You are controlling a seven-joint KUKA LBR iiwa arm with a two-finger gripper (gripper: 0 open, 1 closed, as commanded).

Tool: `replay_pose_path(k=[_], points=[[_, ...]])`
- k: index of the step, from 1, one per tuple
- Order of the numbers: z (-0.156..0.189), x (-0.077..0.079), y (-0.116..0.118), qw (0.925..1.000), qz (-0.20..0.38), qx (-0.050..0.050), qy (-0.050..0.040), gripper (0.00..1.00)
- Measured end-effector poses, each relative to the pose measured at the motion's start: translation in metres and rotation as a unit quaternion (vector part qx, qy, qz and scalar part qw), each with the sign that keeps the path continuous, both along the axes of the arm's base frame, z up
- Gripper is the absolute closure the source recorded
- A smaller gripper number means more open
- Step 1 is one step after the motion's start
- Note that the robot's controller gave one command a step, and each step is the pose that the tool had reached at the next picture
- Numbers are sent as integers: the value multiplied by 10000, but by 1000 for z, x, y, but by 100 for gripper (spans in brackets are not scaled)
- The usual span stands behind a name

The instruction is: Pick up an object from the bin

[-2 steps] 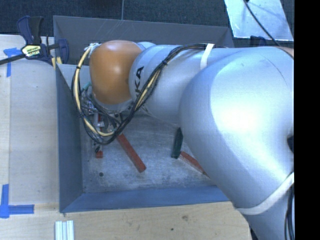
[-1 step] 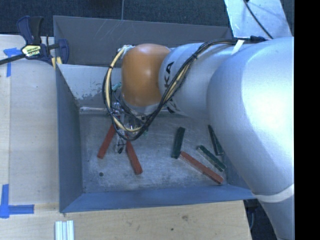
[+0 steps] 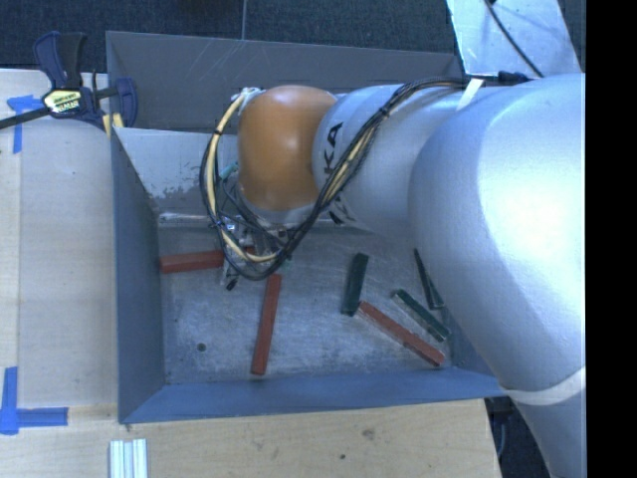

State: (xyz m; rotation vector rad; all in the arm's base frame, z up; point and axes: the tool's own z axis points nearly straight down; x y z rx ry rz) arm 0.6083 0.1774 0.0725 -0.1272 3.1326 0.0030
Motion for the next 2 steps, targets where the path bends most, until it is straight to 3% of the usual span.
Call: replay_pose_path(k=[1,2], points=[[93,-30,9,10000,-23,9,-19,100],[190,-11,28,10000,-4,10,-29,100]])
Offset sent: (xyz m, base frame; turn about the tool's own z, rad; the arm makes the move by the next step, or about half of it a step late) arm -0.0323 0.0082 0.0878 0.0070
